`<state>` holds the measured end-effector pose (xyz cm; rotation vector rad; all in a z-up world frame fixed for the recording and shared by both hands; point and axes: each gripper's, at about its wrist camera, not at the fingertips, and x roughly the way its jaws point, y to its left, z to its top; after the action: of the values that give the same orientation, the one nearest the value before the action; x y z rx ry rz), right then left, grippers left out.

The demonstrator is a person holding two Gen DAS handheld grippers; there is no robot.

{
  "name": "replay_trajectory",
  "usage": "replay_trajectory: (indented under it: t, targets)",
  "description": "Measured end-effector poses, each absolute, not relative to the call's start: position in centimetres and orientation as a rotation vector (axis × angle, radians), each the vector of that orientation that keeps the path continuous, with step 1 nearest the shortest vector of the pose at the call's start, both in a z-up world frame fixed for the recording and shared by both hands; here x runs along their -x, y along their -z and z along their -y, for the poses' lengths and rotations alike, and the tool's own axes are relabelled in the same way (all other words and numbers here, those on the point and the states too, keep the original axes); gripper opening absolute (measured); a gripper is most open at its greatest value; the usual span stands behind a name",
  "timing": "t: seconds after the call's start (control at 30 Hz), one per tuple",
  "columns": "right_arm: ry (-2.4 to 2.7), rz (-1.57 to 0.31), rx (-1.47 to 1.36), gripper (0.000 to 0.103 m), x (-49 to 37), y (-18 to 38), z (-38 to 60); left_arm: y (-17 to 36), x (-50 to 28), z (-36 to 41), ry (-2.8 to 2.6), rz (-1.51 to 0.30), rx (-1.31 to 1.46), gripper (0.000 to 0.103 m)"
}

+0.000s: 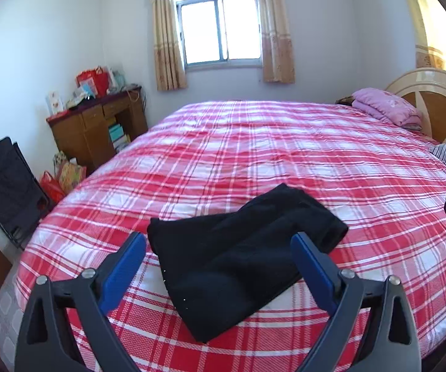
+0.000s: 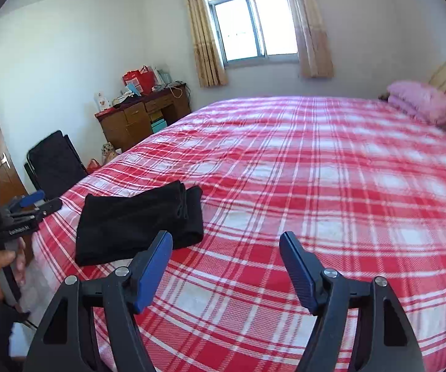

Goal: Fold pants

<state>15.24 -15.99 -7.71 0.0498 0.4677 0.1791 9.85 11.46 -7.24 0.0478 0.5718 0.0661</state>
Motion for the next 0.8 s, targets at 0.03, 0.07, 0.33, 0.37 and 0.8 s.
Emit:
replay_trajectory:
  t: [0.03, 0.07, 0.33, 0.37, 0.8]
  targets:
    - [-0.159, -0.446, -0.03, 0.074, -14.7, 7.3, 15.8, 6.8, -9.5, -11.2, -0.062, -0.559, -0.053, 0.097]
    - [-0.153, -0.431, -0.024, 0.075, -14.3, 7.0, 15.7, 6.5, -9.3, -11.1, -0.06, -0.55, -0.055, 0.098]
    - [-0.175, -0.344, -0.016, 0.078, -11.5, 5.2, 15.1, 5.6, -8.7, -10.5, -0.055, -0.508, -0.048, 0.1]
    - [-0.17, -0.335, -0.018, 0.078, -11.3, 5.1, 15.2, 5.6, -8.7, -10.5, -0.057, -0.507, -0.049, 0.1]
    - [-0.167, -0.339, -0.024, 0.078, -11.2, 5.3, 15.4, 5.7, -8.4, -9.9, -0.044, -0.505, -0.047, 0.1]
